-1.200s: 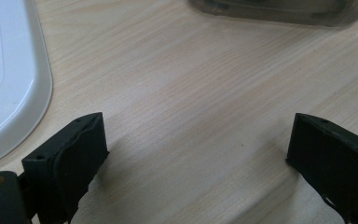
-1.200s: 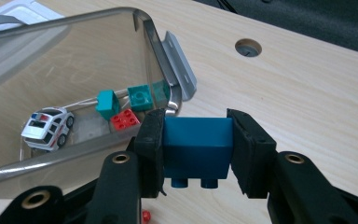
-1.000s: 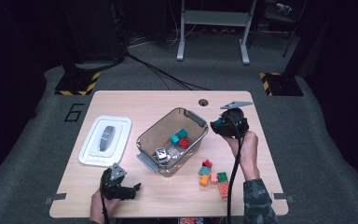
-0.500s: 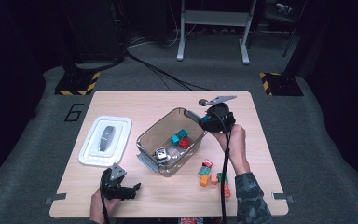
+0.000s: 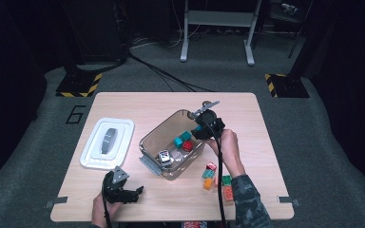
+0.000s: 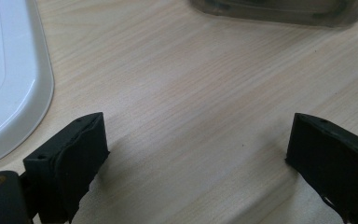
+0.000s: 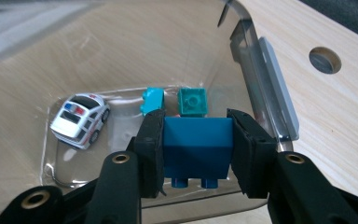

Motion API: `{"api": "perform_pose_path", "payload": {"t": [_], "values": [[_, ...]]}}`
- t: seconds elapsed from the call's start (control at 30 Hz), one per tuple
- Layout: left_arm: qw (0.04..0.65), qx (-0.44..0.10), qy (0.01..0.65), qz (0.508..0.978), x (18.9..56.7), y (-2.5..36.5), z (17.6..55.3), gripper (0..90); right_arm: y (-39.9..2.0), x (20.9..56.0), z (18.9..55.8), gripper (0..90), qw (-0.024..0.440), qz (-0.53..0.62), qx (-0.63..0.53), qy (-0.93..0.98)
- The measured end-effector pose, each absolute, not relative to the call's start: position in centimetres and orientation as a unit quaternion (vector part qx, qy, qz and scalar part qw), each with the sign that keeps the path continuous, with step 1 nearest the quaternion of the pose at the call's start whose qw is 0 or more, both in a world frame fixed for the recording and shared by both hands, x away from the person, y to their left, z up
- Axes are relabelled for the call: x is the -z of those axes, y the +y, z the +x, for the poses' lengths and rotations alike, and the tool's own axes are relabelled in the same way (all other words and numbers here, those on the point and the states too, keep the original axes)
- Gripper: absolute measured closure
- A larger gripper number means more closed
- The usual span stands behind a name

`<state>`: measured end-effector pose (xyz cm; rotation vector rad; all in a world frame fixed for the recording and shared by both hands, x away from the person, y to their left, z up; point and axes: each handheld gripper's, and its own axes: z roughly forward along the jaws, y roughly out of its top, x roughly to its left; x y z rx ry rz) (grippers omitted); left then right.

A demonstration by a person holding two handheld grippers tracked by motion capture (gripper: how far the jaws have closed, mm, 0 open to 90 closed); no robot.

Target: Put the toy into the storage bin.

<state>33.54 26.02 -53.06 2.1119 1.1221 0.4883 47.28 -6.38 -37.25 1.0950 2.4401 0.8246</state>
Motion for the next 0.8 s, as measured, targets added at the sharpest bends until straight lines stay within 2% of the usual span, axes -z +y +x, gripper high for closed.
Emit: {"api": "perform_pose_path", "payload": {"t": [0.4,0.57,0.8], "values": [[0.344,-0.187,0.432,0.813,53.1,26.0,33.5,5.1,-6.3,38.0,47.1,56.8,0.178,0.382,-0.275,0.864],[0.344,-0.187,0.432,0.813,53.1,26.0,33.5,5.2,-6.7,37.6,46.4,37.9,0.179,0.381,-0.283,0.862],[0.344,-0.187,0.432,0.813,53.1,26.0,33.5,5.3,-8.6,36.8,44.5,20.7,0.173,0.391,-0.318,0.846]]}}
